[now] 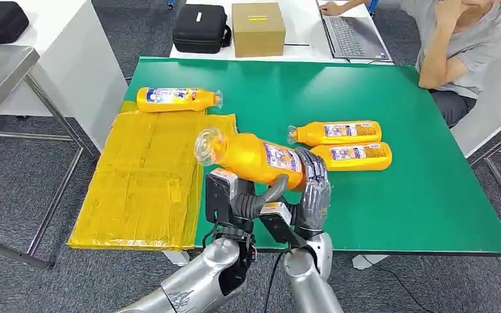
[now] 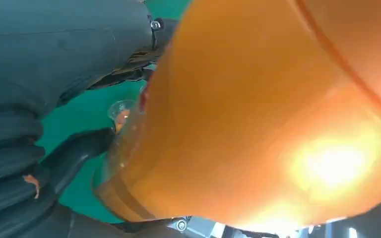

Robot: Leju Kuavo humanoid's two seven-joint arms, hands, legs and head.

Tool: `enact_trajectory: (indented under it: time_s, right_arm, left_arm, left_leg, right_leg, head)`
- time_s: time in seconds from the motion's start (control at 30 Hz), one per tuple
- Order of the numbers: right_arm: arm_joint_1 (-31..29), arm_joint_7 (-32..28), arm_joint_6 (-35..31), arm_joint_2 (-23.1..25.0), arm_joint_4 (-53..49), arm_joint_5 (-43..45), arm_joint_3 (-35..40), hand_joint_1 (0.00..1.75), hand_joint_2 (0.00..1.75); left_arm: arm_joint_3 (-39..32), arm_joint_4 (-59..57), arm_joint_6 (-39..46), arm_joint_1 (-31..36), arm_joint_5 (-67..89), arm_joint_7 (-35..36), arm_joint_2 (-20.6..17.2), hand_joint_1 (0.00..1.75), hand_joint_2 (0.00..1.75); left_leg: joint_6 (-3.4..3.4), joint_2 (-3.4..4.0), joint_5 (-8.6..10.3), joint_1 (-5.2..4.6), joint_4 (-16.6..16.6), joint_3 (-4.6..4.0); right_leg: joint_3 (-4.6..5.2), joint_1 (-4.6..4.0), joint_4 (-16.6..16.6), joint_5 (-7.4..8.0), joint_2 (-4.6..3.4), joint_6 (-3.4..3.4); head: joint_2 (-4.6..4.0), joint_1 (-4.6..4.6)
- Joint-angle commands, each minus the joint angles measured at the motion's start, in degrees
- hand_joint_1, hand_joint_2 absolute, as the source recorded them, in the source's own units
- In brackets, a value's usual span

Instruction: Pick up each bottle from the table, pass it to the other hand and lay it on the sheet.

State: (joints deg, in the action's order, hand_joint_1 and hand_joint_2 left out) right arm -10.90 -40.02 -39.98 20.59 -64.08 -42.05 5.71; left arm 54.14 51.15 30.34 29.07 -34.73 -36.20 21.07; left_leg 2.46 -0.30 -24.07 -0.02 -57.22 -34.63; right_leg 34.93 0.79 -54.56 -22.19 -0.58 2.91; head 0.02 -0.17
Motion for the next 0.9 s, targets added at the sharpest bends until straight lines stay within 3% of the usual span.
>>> enact_trajectory:
  time_s: [0.03, 0.43, 0.47, 0.5, 0.53, 0.6, 0.9]
  right_arm:
    - [-0.69, 0.02, -0.02, -0.59, 4.14, -1.14, 4.84, 1.75, 1.75]
    - [-1.07, 0.02, -0.02, -0.59, 8.30, 3.94, 5.00, 1.71, 1.75]
    - [-1.07, 0.02, -0.02, -0.59, 8.30, 3.94, 5.00, 1.57, 1.75]
    - [-1.14, 0.02, -0.02, -0.62, 8.65, 4.46, 4.73, 0.58, 1.75]
    - [-1.26, 0.02, -0.02, -0.59, 9.70, 4.55, 4.11, 0.00, 1.75]
    - [-1.88, 0.02, -0.02, -1.47, 12.54, 8.66, 4.09, 0.00, 1.75]
    - [-1.95, 0.02, -0.02, -0.84, 12.56, 7.83, 2.99, 0.00, 1.75]
  left_arm:
    - [4.57, -2.86, 3.26, 5.50, -3.96, -3.48, -1.07, 1.75, 1.75]
    - [-1.38, -3.27, 4.83, 4.48, 2.08, -3.80, -1.07, 1.75, 1.75]
    - [-1.38, -3.27, 4.83, 4.48, 2.08, -3.80, -1.07, 1.75, 1.75]
    - [-1.89, -3.37, 4.76, 4.43, 2.44, -3.80, -1.07, 1.75, 1.75]
    - [-2.23, -3.28, 5.04, 4.31, 2.91, -3.80, -1.07, 1.75, 1.75]
    - [-2.63, -3.33, 5.01, 4.08, 3.37, -3.80, -1.07, 1.75, 1.75]
    - [-2.82, -3.59, 4.78, 4.05, 3.66, -3.80, -1.07, 1.75, 1.75]
  left_leg:
    - [-0.13, 0.04, -0.14, 0.04, 0.00, 0.30]
    - [-0.08, 0.05, -0.06, 0.04, 0.05, 0.20]
    - [-0.08, 0.09, -0.07, 0.03, 0.04, 0.21]
    - [-0.12, 0.11, -0.11, 0.01, 0.05, 0.32]
    - [-0.10, 0.07, -0.08, 0.03, 0.03, 0.22]
    - [-0.08, 0.06, -0.06, 0.03, 0.04, 0.19]
    - [-0.07, 0.05, -0.05, 0.02, 0.04, 0.17]
  right_leg:
    - [-0.28, -0.05, -0.03, -0.15, 0.03, -0.12]
    - [-0.20, -0.04, 0.04, -0.05, 0.00, -0.08]
    - [-0.19, -0.04, 0.03, -0.05, -0.05, -0.08]
    - [-0.27, -0.02, 0.01, -0.10, -0.04, -0.11]
    - [-0.20, -0.04, 0.02, -0.07, -0.02, -0.09]
    - [-0.19, -0.04, 0.04, -0.05, -0.01, -0.08]
    - [-0.16, -0.03, 0.03, -0.04, -0.01, -0.06]
  head:
    - [0.00, -0.02]
    - [0.00, 0.00]
    - [0.00, -0.02]
    - [0.00, -0.02]
    - [0.00, 0.00]
    - [0.00, 0.00]
    - [-0.02, 0.00]
